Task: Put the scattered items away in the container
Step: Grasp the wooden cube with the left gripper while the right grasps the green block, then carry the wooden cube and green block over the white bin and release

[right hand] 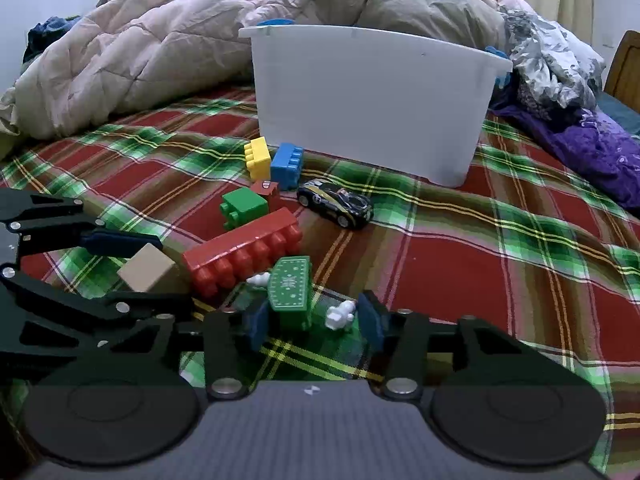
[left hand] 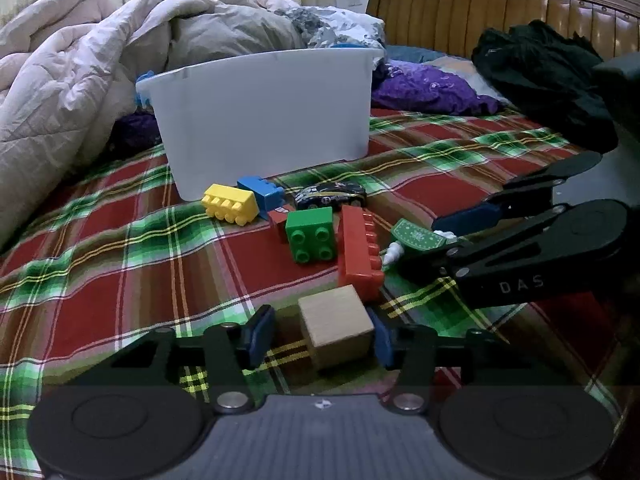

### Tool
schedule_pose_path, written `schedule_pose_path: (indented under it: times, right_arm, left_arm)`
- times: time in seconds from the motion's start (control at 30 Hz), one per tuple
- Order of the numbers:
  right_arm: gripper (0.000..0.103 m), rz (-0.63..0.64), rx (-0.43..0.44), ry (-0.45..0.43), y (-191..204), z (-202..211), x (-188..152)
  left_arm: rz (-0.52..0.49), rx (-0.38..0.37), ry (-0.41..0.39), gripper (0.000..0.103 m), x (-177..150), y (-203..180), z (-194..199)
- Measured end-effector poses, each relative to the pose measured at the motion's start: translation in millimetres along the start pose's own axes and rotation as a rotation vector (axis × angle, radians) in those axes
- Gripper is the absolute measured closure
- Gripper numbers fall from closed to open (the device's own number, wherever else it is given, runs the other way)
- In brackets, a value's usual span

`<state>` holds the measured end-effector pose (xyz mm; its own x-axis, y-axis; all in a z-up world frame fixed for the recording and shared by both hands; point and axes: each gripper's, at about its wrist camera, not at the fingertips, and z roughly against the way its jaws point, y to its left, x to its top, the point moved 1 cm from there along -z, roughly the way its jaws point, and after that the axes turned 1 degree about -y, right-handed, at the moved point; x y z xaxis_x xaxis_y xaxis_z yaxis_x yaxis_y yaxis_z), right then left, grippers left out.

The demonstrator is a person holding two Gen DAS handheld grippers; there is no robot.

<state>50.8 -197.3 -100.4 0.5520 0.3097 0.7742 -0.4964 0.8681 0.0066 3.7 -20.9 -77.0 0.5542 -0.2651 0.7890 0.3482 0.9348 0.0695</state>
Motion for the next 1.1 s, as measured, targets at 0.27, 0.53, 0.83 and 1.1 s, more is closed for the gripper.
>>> schedule_pose_path:
  times: [0.27, 0.53, 0.83, 1.1]
  right_arm:
    - [0.07, 0.017, 0.025, -0.011, 3.0, 2.3, -1.3]
    - [0.07, 0.004, 0.031, -0.024, 1.3, 6.5, -0.7]
    - [0.07, -0.009, 0.014, -0.033, -7.0, 8.5, 1.2]
    - [0.07, -0.011, 0.015, -0.043, -11.5, 10.4, 2.1]
  left_arm:
    - [0.005, 0.0, 0.0, 0.049, -0.1, 2.3, -0.5]
    - [0.018, -0.001, -0.001, 0.049, 1.4, 4.9, 0.9]
    - [0.022, -0.03, 0.016, 0.054, 3.1, 6.0, -6.4]
    - [0.009, -0.014, -0.03, 0.063, 12.2, 7.6, 4.7]
